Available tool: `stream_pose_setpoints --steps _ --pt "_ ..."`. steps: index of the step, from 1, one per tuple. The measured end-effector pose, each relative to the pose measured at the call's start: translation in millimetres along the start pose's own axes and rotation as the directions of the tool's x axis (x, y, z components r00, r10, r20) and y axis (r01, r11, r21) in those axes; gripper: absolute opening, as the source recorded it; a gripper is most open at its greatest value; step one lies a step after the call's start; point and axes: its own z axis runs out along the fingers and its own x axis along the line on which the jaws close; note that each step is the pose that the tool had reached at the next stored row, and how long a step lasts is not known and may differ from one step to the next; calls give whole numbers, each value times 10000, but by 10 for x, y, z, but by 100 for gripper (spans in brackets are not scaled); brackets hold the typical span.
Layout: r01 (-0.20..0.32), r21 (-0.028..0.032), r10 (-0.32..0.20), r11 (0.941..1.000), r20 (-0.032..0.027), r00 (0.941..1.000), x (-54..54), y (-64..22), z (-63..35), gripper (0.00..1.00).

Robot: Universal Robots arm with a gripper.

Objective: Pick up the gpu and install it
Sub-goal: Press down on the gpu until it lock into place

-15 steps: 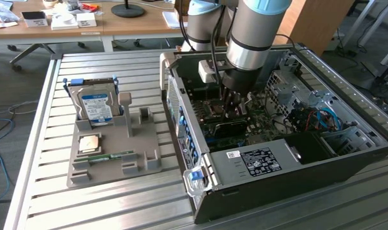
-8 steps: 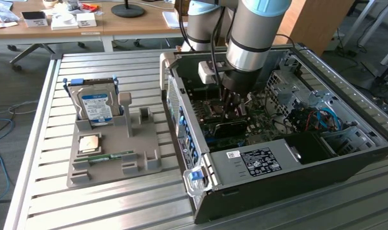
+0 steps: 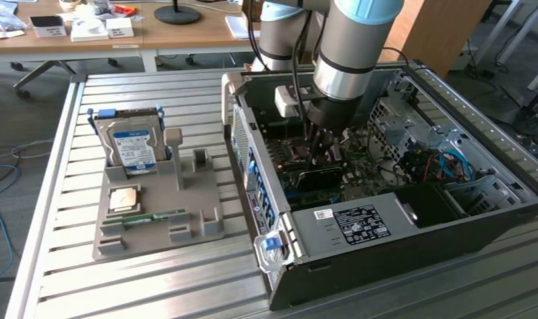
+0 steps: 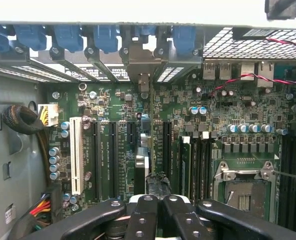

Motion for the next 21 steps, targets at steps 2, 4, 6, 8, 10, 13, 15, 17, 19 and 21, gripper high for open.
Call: stream_pose_setpoints --steps 2,4,6,8,10,13,15,17,19,21 --pt "0 0 0 10000 0 10000 0 0 0 11" --pt "0 0 0 10000 0 10000 0 0 1 11" --pt "0 0 0 10000 2 10000 1 0 6 11" --pt "0 -1 0 10000 -2 10000 1 0 9 11" --pt "0 -2 0 10000 -1 10000 1 0 9 11" --pt "0 -1 0 10000 -2 10000 2 0 14 11" --pt "0 -2 0 10000 -2 10000 2 0 15 11" --pt "0 -1 0 10000 0 10000 1 0 16 11" --pt "1 -2 -1 10000 -1 10000 2 0 18 11" --pt "1 -3 -1 10000 -5 10000 2 0 22 11"
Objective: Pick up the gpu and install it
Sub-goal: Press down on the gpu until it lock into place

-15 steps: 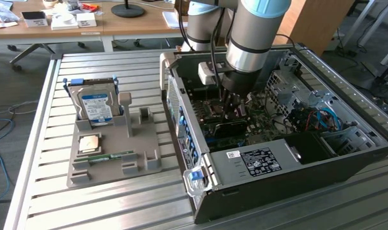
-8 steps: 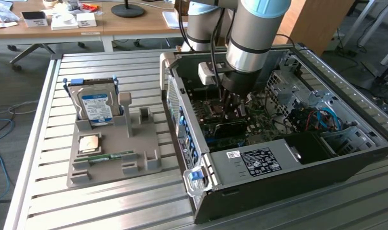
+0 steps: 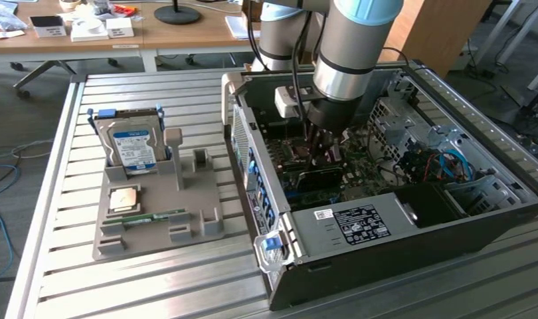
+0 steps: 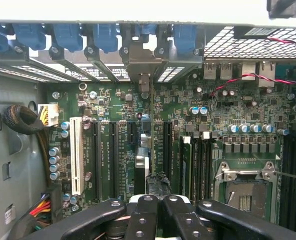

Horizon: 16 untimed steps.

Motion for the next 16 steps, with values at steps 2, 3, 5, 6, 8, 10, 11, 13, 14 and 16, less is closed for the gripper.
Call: stream_pose_setpoints --steps 2,3,5,6,8,10,11,13,14,16 --pt "0 0 0 10000 2 10000 0 0 1 11" --pt "0 1 0 10000 3 10000 0 0 2 11" --pt "-1 1 1 10000 4 10000 0 0 3 11" --pt "-1 2 1 10000 3 10000 0 1 6 11" --pt "-1 1 1 10000 2 10000 0 1 6 11" --pt "0 1 0 10000 4 10000 0 1 7 11" --pt "-1 2 1 10000 4 10000 0 1 7 11" --pt "-1 1 1 10000 5 10000 0 1 8 11" --pt "0 3 0 10000 5 10000 0 1 8 11" --pt "0 2 0 10000 5 10000 0 1 8 11"
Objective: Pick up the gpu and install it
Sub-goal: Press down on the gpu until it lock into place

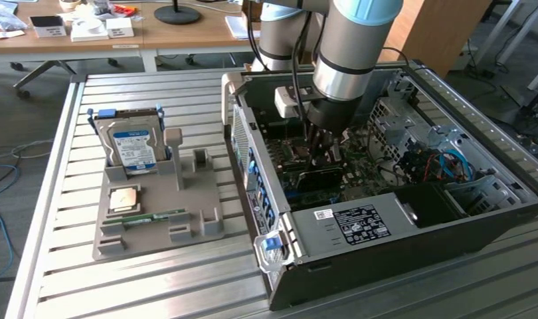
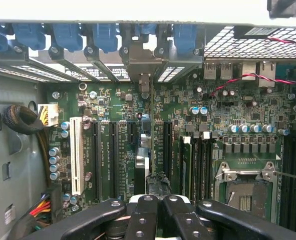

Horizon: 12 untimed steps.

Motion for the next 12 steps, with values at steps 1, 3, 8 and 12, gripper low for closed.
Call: stream_pose_setpoints --steps 1,3,8,12 --pt "0 0 0 10000 -2 10000 0 0 0 11" --pt "0 0 0 10000 -2 10000 0 0 1 11" --pt "0 0 0 10000 0 10000 0 0 2 11" --pt "-2 1 2 10000 5 10000 -1 -1 -2 11"
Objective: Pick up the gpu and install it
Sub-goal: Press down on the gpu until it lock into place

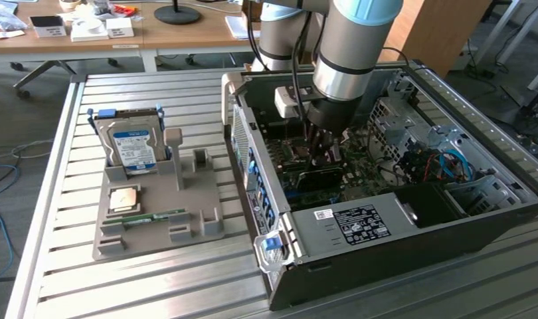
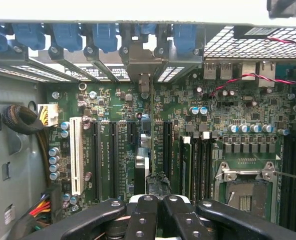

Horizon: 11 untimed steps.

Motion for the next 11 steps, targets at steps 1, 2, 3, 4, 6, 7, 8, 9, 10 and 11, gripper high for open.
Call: stream_pose_setpoints --steps 1,2,3,4,6,7,8,9,10,11 --pt "-1 1 1 10000 1 10000 0 0 -3 11" --pt "-1 3 1 10000 5 10000 0 -1 -8 11" --pt "0 5 0 10000 10 10000 -1 -2 -16 11" --pt "2 9 -2 10000 7 10000 -1 -3 -27 11" --pt "2 1 -2 10000 0 10000 -1 -3 -58 11" --pt "2 1 -2 10000 -2 10000 -2 -3 -73 11" --pt "2 0 -2 10000 -4 10000 -2 -3 -90 11" --pt "2 0 -2 10000 -4 10000 -2 -3 -106 11" --pt "2 0 -2 10000 -5 10000 -3 -3 -125 11" --pt "2 0 -2 10000 -4 10000 -3 -3 -146 11"
